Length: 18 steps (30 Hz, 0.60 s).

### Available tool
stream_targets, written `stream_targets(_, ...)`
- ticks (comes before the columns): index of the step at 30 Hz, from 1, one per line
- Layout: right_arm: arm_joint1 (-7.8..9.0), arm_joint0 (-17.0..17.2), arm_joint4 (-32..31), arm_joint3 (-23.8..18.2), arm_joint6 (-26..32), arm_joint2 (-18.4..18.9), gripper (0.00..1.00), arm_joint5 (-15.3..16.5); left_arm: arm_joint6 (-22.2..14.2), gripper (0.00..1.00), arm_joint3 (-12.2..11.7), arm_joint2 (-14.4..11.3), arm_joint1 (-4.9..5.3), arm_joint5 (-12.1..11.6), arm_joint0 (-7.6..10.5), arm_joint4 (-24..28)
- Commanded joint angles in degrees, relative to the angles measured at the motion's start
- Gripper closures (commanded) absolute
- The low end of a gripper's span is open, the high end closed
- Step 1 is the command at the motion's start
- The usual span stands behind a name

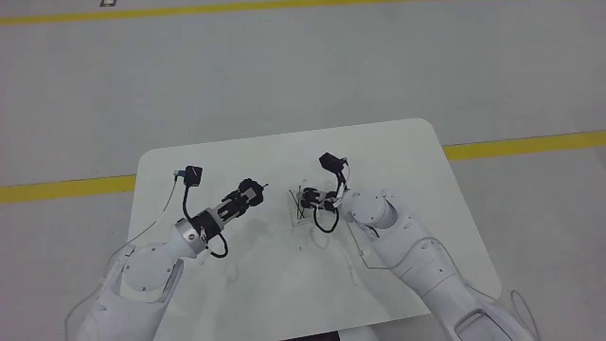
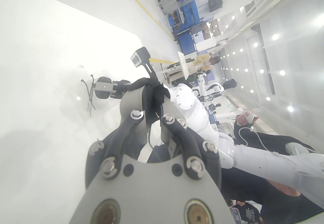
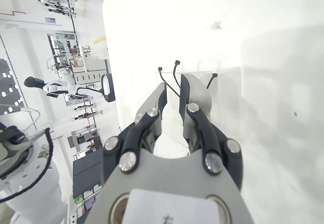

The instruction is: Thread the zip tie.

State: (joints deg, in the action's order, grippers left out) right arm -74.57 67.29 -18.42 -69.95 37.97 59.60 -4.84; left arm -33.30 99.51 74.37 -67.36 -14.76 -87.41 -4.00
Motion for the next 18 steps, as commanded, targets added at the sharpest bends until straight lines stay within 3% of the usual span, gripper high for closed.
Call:
stream_targets(1, -0.16, -0.5, 0.0, 0.7, -0.1, -0.5, 0.85, 0.0, 0.0, 1.00, 0.0, 0.0, 0.00, 0.0, 0.00, 0.0)
stream_targets(8, -0.56, -1.5, -1.3, 1.8, -0.8, -2.2, 0.82, -1.1, 0.0, 1.00, 0.0, 0.0, 0.00, 0.0, 0.00, 0.0)
stream_targets(18, -0.01, -0.1, -3.9, -2.1, -0.6, -1.4, 0.82, -3.6, 0.0, 1.00, 0.0, 0.0, 0.00, 0.0, 0.00, 0.0)
